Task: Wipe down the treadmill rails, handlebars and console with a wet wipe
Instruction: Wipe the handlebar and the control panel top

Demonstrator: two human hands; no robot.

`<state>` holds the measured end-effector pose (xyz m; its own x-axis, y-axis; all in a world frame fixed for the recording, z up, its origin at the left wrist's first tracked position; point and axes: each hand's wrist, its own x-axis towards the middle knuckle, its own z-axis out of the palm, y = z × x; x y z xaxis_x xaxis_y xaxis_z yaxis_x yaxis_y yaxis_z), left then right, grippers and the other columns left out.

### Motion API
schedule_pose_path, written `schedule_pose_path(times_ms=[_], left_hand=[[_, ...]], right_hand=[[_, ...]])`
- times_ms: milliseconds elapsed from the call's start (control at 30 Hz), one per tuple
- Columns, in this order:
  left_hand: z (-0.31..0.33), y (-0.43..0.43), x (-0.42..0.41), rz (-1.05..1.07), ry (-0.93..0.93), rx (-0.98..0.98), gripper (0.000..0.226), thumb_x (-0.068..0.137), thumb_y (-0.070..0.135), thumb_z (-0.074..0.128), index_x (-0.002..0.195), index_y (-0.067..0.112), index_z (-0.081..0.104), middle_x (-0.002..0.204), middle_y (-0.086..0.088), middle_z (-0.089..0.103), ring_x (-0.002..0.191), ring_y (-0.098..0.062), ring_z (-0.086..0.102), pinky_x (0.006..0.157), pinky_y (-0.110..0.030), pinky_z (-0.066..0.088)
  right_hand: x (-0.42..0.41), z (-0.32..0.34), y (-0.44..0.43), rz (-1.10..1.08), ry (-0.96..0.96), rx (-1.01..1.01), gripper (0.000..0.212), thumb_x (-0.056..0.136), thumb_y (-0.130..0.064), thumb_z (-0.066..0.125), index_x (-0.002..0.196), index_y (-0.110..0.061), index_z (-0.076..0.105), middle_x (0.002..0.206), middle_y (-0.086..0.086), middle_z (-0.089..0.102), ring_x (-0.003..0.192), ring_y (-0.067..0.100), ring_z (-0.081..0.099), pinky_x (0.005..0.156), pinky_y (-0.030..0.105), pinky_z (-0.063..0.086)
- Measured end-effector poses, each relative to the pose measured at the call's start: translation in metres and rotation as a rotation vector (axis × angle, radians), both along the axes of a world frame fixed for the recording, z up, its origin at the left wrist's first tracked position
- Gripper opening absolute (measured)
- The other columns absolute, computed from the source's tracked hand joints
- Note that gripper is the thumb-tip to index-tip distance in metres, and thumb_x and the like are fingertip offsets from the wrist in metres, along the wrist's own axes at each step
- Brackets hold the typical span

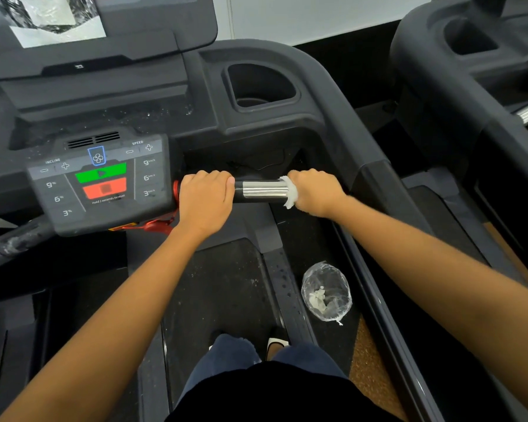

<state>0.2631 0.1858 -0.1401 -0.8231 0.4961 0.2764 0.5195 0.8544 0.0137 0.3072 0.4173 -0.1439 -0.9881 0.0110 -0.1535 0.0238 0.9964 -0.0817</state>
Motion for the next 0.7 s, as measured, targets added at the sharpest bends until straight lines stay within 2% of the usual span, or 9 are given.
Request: schedule_pose_path(times_ms=[67, 133, 233, 333, 400, 467, 533, 633, 700], left_hand=[[0.0, 0.0, 0.0, 0.013, -0.004, 0.0, 0.038, 0.101, 0.029, 0.028, 0.089, 0.018, 0.062, 0.076, 0.0, 0.061, 0.065, -0.017, 0.047, 0.07, -0.035, 0.037], [0.0, 0.001, 0.001, 0.018, 0.002, -0.001, 0.037, 0.101, 0.029, 0.028, 0.088, 0.017, 0.061, 0.075, 0.0, 0.061, 0.065, -0.017, 0.046, 0.07, -0.036, 0.037], [0.001, 0.001, 0.001, 0.004, 0.015, -0.025, 0.037, 0.101, 0.028, 0.029, 0.087, 0.016, 0.061, 0.075, -0.001, 0.061, 0.064, -0.017, 0.044, 0.068, -0.034, 0.033], [0.002, 0.0, 0.001, 0.011, 0.012, -0.027, 0.035, 0.1, 0.028, 0.03, 0.087, 0.016, 0.06, 0.075, -0.001, 0.061, 0.065, -0.018, 0.046, 0.069, -0.036, 0.036], [0.001, 0.0, 0.0, 0.003, 0.003, -0.034, 0.034, 0.1, 0.028, 0.031, 0.088, 0.016, 0.06, 0.076, -0.001, 0.061, 0.066, -0.019, 0.046, 0.069, -0.037, 0.037], [0.001, -0.002, 0.0, -0.009, -0.002, -0.032, 0.033, 0.101, 0.028, 0.031, 0.089, 0.016, 0.06, 0.077, -0.002, 0.061, 0.066, -0.017, 0.043, 0.069, -0.035, 0.035], [0.002, -0.003, -0.001, -0.027, 0.0, -0.027, 0.033, 0.101, 0.027, 0.031, 0.09, 0.016, 0.06, 0.078, -0.002, 0.061, 0.066, -0.016, 0.042, 0.069, -0.034, 0.034], [0.003, -0.003, 0.001, -0.032, -0.009, -0.016, 0.034, 0.101, 0.027, 0.03, 0.09, 0.016, 0.06, 0.078, -0.002, 0.062, 0.067, -0.018, 0.046, 0.071, -0.036, 0.037], [0.004, -0.002, 0.001, -0.025, -0.015, -0.029, 0.034, 0.101, 0.027, 0.03, 0.09, 0.016, 0.06, 0.078, -0.002, 0.061, 0.068, -0.02, 0.049, 0.071, -0.038, 0.038]], right_hand=[[0.011, -0.02, -0.005, -0.028, 0.228, 0.108, 0.019, 0.079, -0.01, 0.064, 0.095, -0.011, 0.053, 0.086, 0.007, 0.062, 0.075, 0.028, 0.06, 0.062, 0.034, 0.035], [0.015, -0.028, -0.012, -0.089, 0.328, 0.155, 0.023, 0.072, -0.001, 0.069, 0.086, -0.012, 0.053, 0.075, 0.005, 0.059, 0.066, 0.025, 0.057, 0.061, 0.032, 0.032], [0.017, -0.02, -0.012, -0.074, 0.257, 0.16, 0.024, 0.075, 0.0, 0.067, 0.091, -0.011, 0.053, 0.081, 0.007, 0.061, 0.072, 0.027, 0.059, 0.065, 0.034, 0.036], [0.011, -0.004, -0.001, -0.012, 0.097, 0.209, 0.028, 0.079, -0.002, 0.065, 0.101, -0.011, 0.05, 0.092, 0.006, 0.066, 0.085, 0.029, 0.064, 0.086, 0.036, 0.04], [0.009, 0.005, 0.0, -0.023, 0.047, 0.244, 0.026, 0.081, -0.003, 0.064, 0.103, -0.01, 0.052, 0.092, 0.006, 0.068, 0.088, 0.028, 0.066, 0.104, 0.039, 0.032], [0.015, 0.002, -0.003, -0.077, 0.095, 0.245, 0.023, 0.082, -0.002, 0.062, 0.103, -0.009, 0.053, 0.09, 0.006, 0.068, 0.087, 0.027, 0.065, 0.113, 0.039, 0.024], [0.026, -0.01, -0.003, -0.135, 0.195, 0.259, 0.026, 0.081, -0.003, 0.065, 0.103, -0.009, 0.052, 0.091, 0.004, 0.064, 0.09, 0.024, 0.063, 0.116, 0.037, 0.023], [0.044, -0.033, 0.002, -0.117, 0.373, 0.356, 0.033, 0.073, -0.008, 0.074, 0.1, -0.009, 0.054, 0.09, 0.005, 0.062, 0.093, 0.021, 0.063, 0.108, 0.034, 0.04], [0.05, -0.039, 0.001, -0.132, 0.465, 0.351, 0.033, 0.075, -0.01, 0.072, 0.103, -0.007, 0.055, 0.096, 0.008, 0.063, 0.102, 0.022, 0.063, 0.106, 0.032, 0.042]])
